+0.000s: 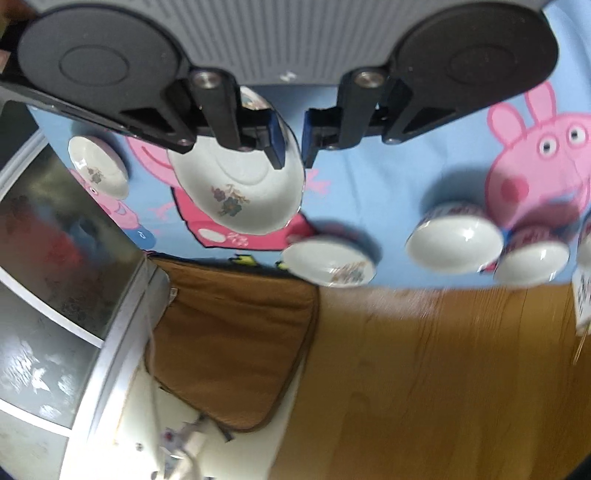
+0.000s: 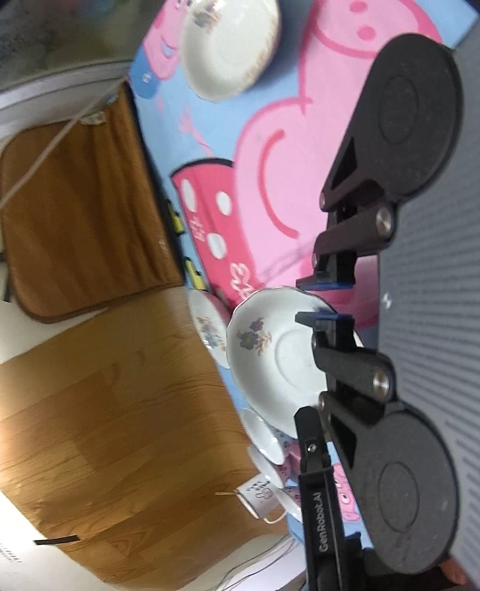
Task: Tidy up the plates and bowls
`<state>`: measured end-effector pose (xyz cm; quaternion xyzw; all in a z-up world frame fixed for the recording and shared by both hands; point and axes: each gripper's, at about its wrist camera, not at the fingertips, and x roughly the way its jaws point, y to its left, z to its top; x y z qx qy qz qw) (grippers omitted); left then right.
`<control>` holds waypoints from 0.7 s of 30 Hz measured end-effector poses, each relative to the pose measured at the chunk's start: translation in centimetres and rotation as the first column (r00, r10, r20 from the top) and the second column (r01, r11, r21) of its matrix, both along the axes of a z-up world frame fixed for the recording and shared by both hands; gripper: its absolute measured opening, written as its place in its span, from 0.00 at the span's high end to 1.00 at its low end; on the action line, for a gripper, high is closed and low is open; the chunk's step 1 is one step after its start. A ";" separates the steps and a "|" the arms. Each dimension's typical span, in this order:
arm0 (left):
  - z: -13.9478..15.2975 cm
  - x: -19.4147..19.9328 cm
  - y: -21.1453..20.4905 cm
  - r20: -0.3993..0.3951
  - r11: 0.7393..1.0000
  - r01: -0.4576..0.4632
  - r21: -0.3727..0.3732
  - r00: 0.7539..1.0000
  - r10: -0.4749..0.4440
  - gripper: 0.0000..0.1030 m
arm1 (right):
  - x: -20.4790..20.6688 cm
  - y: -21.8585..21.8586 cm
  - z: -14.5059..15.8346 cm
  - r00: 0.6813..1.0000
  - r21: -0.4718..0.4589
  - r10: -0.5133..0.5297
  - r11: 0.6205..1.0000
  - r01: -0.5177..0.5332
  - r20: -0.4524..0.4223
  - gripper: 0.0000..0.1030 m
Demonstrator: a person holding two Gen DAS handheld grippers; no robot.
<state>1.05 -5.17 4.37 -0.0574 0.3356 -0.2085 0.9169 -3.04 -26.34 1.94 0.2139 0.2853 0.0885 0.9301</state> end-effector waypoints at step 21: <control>0.8 2.4 -17.3 0.022 0.949 0.305 0.079 0.951 -0.307 0.87 | -3.9 -12.4 -0.1 0.933 -0.034 -0.353 0.934 0.356 0.071 0.86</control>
